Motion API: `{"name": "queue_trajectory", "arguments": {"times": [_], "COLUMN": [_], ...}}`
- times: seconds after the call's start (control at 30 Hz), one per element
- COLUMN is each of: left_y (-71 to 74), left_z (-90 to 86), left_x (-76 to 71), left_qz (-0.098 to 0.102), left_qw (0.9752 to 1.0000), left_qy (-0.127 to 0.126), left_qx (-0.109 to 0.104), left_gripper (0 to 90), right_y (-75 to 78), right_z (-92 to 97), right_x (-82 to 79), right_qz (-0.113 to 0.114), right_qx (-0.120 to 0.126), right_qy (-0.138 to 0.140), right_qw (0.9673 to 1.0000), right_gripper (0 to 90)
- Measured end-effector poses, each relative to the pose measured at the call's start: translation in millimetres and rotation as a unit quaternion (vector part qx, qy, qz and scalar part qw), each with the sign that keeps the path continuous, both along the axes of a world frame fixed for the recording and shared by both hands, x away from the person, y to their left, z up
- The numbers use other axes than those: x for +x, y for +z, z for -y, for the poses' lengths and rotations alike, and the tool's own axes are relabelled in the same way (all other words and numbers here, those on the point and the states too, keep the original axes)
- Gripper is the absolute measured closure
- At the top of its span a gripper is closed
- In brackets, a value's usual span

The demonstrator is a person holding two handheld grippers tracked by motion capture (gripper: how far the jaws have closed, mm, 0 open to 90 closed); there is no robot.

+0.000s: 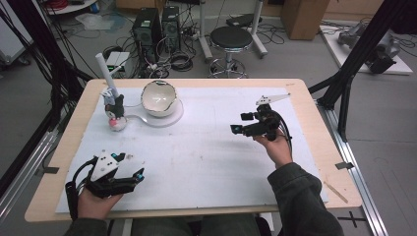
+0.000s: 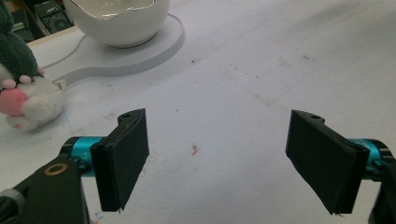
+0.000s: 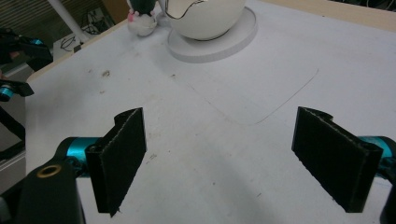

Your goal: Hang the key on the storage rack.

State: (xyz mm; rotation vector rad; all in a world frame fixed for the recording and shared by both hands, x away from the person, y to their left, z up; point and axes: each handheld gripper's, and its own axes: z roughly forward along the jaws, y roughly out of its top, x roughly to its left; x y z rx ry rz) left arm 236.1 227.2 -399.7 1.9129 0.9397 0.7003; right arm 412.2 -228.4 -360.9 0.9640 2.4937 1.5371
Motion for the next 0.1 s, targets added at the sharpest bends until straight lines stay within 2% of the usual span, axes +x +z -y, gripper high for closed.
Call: {"name": "queue_trajectory", "arguments": {"times": [0.1], "left_y": [0.1], "left_z": [0.3], "left_x": [-0.4], "left_qz": [0.000], "left_qw": [1.0000], "left_qy": [0.002], "left_qx": [0.000], "left_gripper": [21.5], "right_y": [-0.2], "right_z": [-1.0], "right_x": [-0.3], "right_qz": [-0.002], "right_qx": [-0.001], "right_qy": [0.002], "right_qw": [1.0000], "right_gripper": [16.9]}}
